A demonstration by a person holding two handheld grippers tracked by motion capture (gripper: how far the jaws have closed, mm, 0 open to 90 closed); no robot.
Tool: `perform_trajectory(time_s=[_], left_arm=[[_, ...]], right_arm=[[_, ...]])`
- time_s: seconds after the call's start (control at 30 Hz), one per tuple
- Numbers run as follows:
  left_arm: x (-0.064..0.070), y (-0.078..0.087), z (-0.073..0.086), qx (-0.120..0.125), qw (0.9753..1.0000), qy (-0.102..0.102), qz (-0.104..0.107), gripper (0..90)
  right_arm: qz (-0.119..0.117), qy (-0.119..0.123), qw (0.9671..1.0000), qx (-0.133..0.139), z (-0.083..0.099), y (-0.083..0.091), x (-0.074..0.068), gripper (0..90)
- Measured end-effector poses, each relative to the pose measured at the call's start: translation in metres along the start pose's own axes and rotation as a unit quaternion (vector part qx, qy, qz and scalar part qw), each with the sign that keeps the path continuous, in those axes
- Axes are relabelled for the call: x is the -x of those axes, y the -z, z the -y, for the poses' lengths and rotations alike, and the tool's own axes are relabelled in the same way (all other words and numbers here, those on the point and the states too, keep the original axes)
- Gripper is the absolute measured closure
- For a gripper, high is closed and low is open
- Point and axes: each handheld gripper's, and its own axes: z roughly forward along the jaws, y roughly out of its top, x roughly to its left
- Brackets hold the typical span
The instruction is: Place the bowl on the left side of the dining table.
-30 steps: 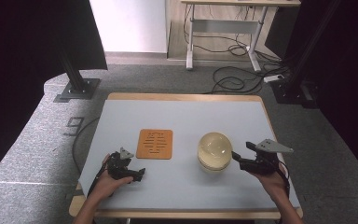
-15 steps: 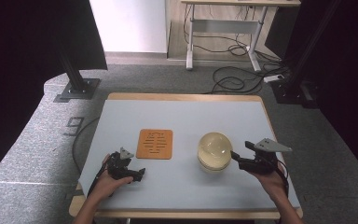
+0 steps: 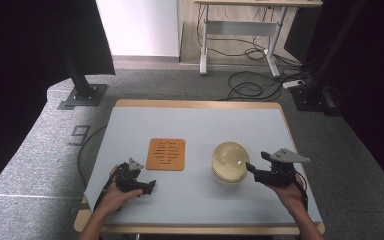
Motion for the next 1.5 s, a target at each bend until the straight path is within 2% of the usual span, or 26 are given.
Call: perform_trajectory(time_s=[0.6, 1.03, 1.5], left_arm=[[0.0, 0.0, 0.0, 0.0, 1.0, 0.0, 0.0, 0.0], [0.0, 0.0, 0.0, 0.001, 1.0, 0.0, 0.0, 0.0], [0.0, 0.0, 0.0, 0.001, 1.0, 0.0, 0.0, 0.0]], right_arm=[[-0.005, -0.003, 0.9999, 0.011, -0.007, 0.001, -0.004, 27.0], [-0.003, 0.006, 1.0, 0.007, -0.01, -0.007, -0.01, 27.0], [0.006, 0.004, 1.0, -0.002, -0.01, -0.02, -0.009, 27.0]])
